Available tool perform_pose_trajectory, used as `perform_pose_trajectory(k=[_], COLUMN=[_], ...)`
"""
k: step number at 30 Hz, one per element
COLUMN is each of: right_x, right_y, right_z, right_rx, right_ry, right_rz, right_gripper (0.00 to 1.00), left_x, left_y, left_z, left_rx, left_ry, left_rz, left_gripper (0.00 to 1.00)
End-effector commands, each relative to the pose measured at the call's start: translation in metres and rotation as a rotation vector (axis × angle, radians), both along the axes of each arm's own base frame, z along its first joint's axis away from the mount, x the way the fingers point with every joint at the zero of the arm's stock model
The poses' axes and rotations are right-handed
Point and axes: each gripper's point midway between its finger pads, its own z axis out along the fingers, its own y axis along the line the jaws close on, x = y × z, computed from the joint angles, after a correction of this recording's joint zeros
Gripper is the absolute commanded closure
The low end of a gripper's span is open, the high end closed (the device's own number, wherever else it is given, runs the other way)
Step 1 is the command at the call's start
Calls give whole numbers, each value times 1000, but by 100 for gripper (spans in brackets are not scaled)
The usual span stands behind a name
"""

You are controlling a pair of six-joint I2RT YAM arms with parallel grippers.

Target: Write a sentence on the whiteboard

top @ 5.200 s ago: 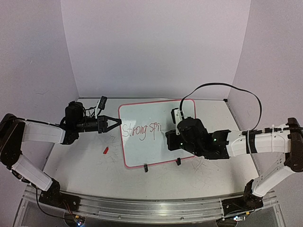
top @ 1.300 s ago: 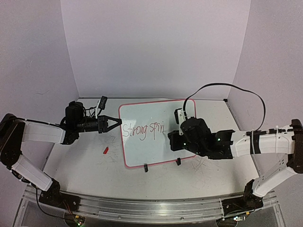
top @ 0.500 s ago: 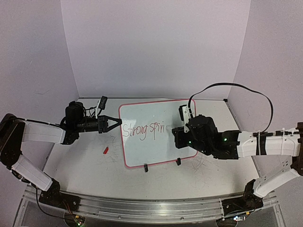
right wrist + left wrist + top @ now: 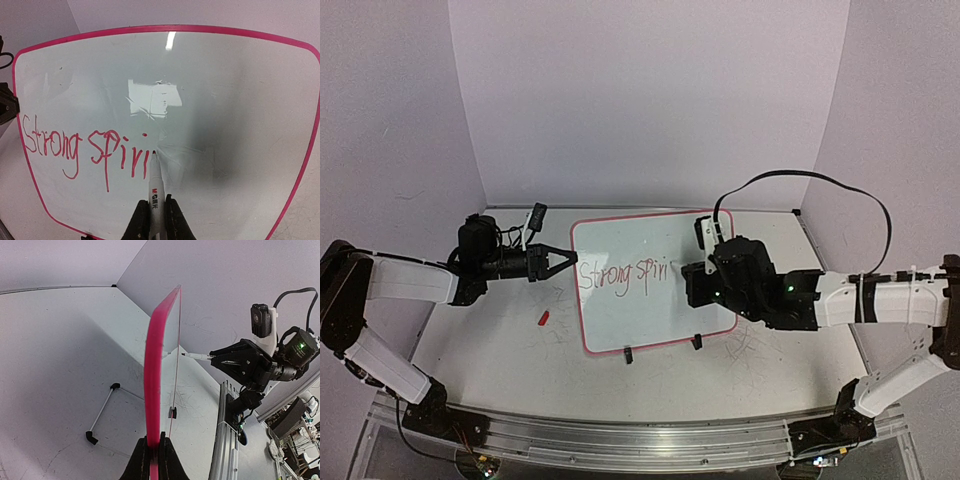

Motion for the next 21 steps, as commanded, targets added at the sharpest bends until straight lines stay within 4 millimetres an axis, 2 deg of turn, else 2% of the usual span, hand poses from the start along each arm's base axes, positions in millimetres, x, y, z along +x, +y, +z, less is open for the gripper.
perform_pose_trajectory(k=[1,11,21], right_x=[13,23,14], right_y=[6,5,-1], right_z=[31,30,3], right_rx=[43,43,29], right_ry=[-65,-63,19], right_rz=[-28,-63,-65], right_gripper=[100,100,100], left_x=[-2,-3,-2], left_y=[-10,-10,-11], left_z=[5,5,4], left_rx=[19,19,21], left_ry=[-28,-29,-26], left_rz=[-27,-27,-32], left_gripper=[100,100,100])
